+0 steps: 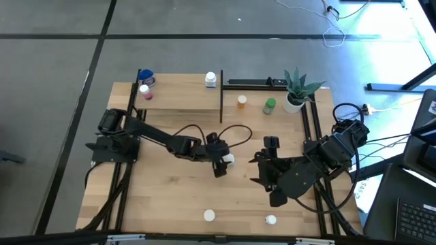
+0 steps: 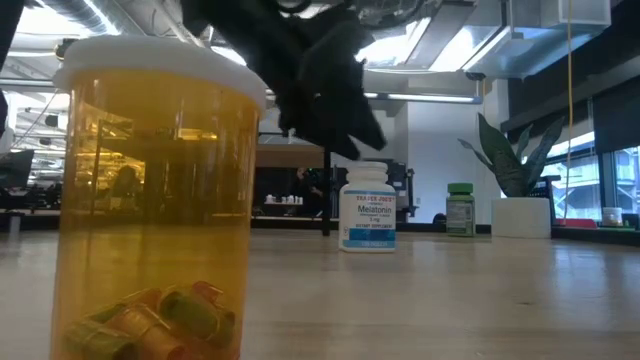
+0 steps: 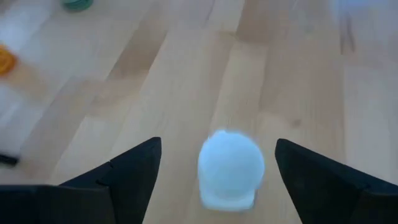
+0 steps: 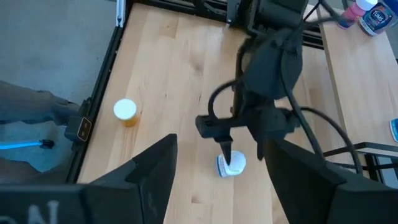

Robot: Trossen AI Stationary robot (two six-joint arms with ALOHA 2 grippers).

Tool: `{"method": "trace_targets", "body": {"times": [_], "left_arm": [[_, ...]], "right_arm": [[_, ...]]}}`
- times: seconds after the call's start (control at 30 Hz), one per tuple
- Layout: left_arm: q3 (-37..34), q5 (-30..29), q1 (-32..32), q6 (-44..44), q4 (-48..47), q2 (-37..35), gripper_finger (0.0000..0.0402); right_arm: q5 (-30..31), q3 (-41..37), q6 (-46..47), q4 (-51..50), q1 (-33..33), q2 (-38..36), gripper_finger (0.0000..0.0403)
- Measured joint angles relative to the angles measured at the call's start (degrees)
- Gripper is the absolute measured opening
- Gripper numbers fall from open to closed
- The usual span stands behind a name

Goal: Pick and place medicine bottles onto shelf by color
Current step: Put the white pill bottle on the shelf

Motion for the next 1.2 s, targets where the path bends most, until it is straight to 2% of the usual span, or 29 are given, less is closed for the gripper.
{"method": "trace_targets", "body": {"times": [0.37,1.0,1.2], "left_arm": [[-0.2,1.8,0.2,-0.1,-0.5,1.8,0.0312],[-0.2,0.2,0.4,1.5,-0.9,1.8,0.0312],[-0.2,0.0,0.6,-0.4,-0.7,4.0,0.0307]], "right_arm": [[0.0,0.0,0.0,1.1,0.0,0.0,0.0239],[0.0,0.0,0.0,1.2,0.0,0.0,0.0240],[0.0,0.0,0.0,1.3,0.0,0.0,0.0240]]}}
